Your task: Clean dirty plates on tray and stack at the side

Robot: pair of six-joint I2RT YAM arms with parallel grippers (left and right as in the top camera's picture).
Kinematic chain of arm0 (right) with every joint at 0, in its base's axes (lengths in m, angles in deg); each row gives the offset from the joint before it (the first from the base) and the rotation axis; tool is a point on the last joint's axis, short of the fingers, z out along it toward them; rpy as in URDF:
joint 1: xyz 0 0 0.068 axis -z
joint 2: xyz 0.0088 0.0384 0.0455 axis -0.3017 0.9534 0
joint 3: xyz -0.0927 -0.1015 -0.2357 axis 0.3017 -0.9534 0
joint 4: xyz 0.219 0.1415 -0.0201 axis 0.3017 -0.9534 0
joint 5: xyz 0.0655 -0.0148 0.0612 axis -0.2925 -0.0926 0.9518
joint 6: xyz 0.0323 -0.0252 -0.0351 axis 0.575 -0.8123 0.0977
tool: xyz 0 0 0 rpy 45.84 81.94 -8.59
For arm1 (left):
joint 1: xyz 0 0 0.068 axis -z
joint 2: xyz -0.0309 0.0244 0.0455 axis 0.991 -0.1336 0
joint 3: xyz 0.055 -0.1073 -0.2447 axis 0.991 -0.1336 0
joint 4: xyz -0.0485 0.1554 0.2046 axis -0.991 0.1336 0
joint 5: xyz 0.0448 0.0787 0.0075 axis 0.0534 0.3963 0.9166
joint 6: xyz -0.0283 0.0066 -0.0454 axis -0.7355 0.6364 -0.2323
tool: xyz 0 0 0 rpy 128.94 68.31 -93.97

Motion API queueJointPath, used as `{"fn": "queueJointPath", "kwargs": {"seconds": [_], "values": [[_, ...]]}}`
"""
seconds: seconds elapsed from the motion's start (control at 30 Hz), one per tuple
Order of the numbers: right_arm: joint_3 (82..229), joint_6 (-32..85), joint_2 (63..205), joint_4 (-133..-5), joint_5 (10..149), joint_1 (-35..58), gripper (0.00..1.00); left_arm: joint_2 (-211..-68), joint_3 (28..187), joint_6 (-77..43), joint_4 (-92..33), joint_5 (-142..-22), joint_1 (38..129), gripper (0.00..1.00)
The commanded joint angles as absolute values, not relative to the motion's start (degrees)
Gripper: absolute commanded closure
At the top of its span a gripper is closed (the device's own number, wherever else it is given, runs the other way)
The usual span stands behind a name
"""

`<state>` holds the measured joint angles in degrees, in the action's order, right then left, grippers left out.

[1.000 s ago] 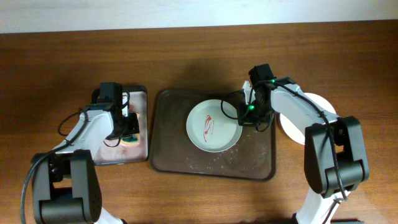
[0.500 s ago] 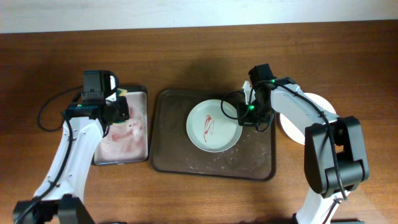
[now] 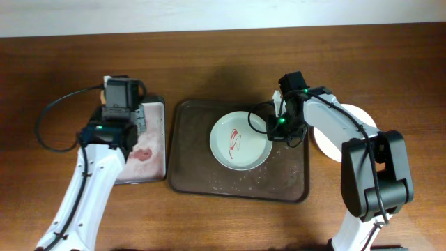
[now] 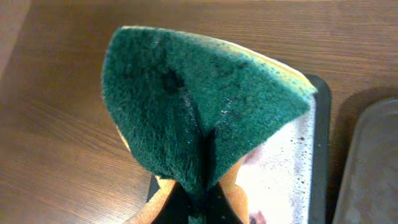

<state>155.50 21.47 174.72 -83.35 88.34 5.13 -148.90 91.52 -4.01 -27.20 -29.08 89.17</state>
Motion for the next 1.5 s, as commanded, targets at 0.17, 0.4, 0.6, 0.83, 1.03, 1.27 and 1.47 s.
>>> {"fn": "queueJointPath", "kwargs": {"seconds": [0.17, 0.4, 0.6, 0.83, 1.03, 1.27, 1.47], "values": [[155.26, 21.52, 174.24, -83.28, 87.22, 4.72, 0.96, -147.35, 92.74, -3.14, -27.55, -22.96, 91.93, 1.00], [155.26, 21.52, 174.24, -83.28, 87.20, 4.72, 0.96, -147.35, 92.74, -3.14, -27.55, -22.96, 91.93, 1.00], [155.26, 21.52, 174.24, -83.28, 87.20, 4.72, 0.96, -147.35, 92.74, -3.14, -27.55, -22.96, 91.93, 1.00], [155.26, 21.52, 174.24, -83.26, 87.20, 4.72, 0.96, -147.35, 92.74, -3.14, -27.55, -22.98, 91.93, 1.00], [155.26, 21.52, 174.24, -83.09, 87.20, 4.72, 0.96, -147.37, 92.15, -3.27, -27.48, -24.84, 91.90, 1.00], [155.26, 21.52, 174.24, -83.11, 87.20, 4.72, 0.96, -151.29, 86.40, -3.44, -27.57, -35.64, 91.90, 1.00], [155.26, 21.52, 174.24, -83.28, 87.22, 4.72, 0.96, -158.85, 85.26, -3.55, -27.35, -45.60, 91.88, 1.00]]}}
